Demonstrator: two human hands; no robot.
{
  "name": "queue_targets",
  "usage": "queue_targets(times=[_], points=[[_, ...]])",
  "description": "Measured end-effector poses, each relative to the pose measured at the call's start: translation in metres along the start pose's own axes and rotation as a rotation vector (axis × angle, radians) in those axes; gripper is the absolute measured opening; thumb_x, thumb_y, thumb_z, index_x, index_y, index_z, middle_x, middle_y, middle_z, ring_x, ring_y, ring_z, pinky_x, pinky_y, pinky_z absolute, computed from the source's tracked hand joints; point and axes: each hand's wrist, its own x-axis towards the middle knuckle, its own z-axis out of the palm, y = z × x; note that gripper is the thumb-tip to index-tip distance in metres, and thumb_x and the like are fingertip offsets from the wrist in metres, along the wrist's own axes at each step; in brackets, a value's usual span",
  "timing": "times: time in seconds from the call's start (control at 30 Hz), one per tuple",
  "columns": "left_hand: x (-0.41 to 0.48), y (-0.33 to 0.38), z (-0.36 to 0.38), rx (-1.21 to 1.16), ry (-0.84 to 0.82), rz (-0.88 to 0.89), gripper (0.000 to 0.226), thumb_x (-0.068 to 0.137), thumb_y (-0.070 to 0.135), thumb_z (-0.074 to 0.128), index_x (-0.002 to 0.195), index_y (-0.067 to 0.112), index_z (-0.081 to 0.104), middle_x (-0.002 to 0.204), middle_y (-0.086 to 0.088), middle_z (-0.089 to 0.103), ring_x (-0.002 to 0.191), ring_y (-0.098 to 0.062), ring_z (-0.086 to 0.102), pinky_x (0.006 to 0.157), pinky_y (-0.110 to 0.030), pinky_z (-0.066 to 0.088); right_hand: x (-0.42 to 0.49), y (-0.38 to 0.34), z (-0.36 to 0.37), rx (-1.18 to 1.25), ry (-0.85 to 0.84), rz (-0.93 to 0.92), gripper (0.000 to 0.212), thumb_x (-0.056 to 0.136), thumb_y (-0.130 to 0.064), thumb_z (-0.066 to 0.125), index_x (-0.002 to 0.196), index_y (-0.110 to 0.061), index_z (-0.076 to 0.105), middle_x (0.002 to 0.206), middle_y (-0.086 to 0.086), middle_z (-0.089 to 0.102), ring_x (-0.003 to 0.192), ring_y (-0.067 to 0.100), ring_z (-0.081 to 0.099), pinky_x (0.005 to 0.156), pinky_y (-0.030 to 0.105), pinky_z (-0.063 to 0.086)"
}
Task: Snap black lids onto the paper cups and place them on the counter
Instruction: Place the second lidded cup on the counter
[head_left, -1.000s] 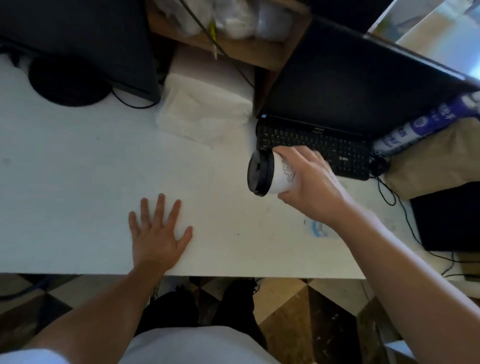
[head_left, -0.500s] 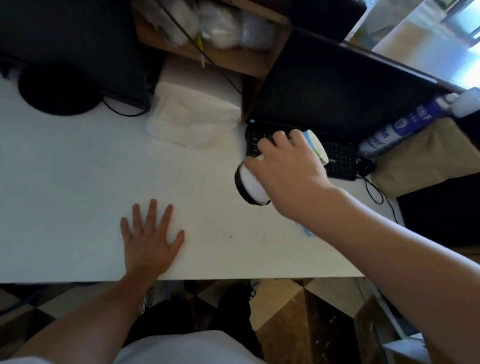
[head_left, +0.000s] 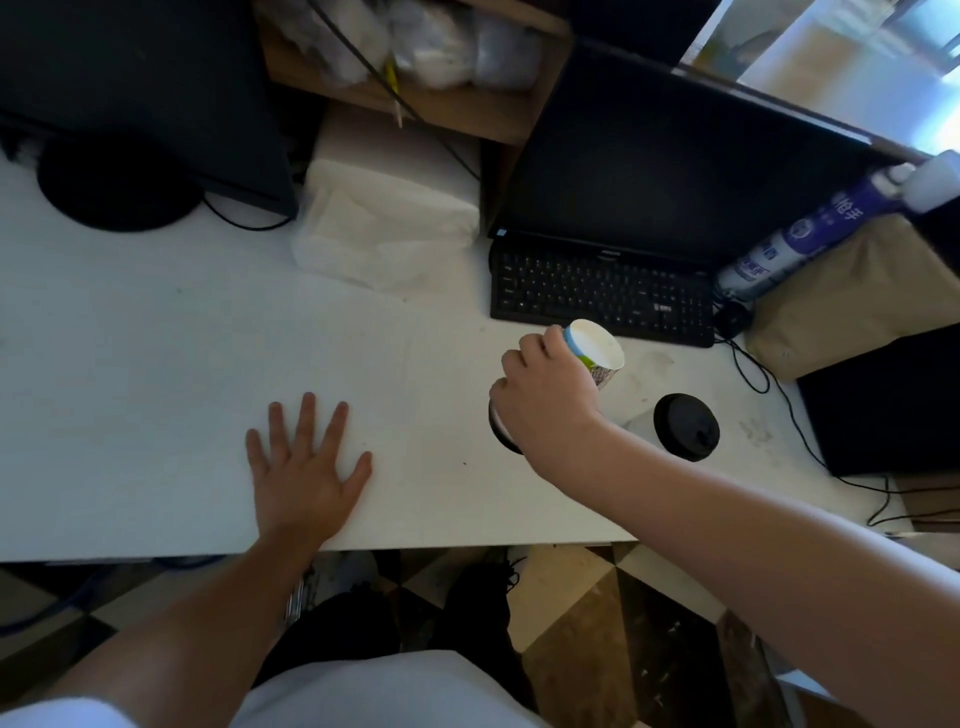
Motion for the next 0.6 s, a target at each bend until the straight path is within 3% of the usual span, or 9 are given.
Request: queue_targets(times=[0.27,0.6], points=[[0.0,-0.001,0.001,0.01,-0.006,0.0,0.079,0.092,0.074,0.017,0.16,0.036,0.009,0.17,-0.004,0.005,0.155,-0.038,-0.005,0.123,-0.058,-0.005,-0.006,0.009,0.002,0.073,-0.037,0.01,0.05,0.095,-0.026,0.052,0.143,-0.017,0.047,0.145,0.014,0.044,0.135,0.041,0.036,0.118,0.057,0.02],[0.0,-0.002,0.001,0.004,-0.006,0.002,0.079,0.092,0.074,0.016,0.16,0.036,0.009,0.17,-0.004,0.004,0.155,-0.037,-0.006,0.123,-0.058,-0.006,-0.009,0.023,0.001,0.153,-0.026,0.031,0.062,0.086,-0.03,0.066,0.142,-0.021,0.044,0.142,0.01,0.044,0.133,0.037,0.037,0.114,0.052,0.023]])
